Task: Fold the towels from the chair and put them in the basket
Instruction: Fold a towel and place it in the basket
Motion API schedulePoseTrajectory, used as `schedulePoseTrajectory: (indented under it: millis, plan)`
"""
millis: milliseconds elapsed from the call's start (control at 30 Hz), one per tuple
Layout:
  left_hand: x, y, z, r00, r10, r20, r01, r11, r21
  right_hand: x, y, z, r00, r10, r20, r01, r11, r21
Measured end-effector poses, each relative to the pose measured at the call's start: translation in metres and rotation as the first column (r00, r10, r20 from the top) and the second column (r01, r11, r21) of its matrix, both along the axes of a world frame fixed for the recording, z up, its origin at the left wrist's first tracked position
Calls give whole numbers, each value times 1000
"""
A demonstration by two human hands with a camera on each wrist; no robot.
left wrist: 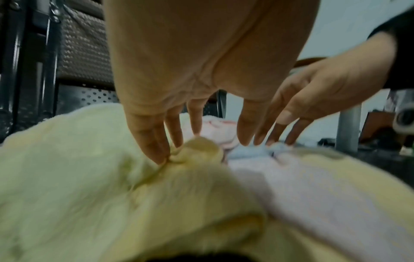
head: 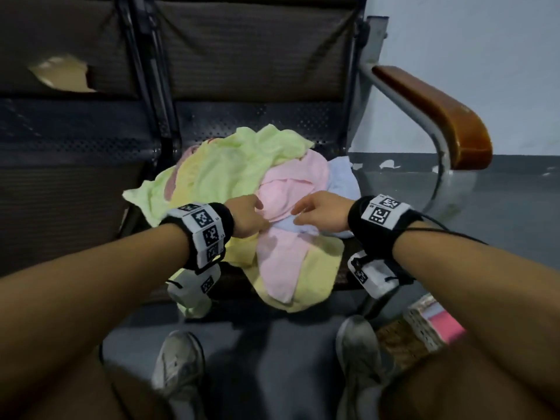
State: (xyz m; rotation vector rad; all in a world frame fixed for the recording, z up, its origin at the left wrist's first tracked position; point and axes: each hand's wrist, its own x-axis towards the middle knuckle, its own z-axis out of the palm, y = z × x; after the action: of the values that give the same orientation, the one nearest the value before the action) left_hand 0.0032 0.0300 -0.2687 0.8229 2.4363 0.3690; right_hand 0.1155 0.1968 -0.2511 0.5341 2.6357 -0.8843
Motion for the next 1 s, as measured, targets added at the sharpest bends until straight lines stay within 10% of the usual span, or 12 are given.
schedulePoseTrajectory:
  millis: [267,633,1000]
  plan:
    - [-24,1,-26,981,144,-127,-147,989,-19,-34,11,-21,991,-11,-133,14,1000,19]
    - [-4,-13,20,901,113,419,-378,679,629,-69,-15,-20,924,270,-271,-221,955,198]
    - [-20,-25,0,962,226,-152,-198,964,178,-54,-19,3,861,215,-461,-226,974,31]
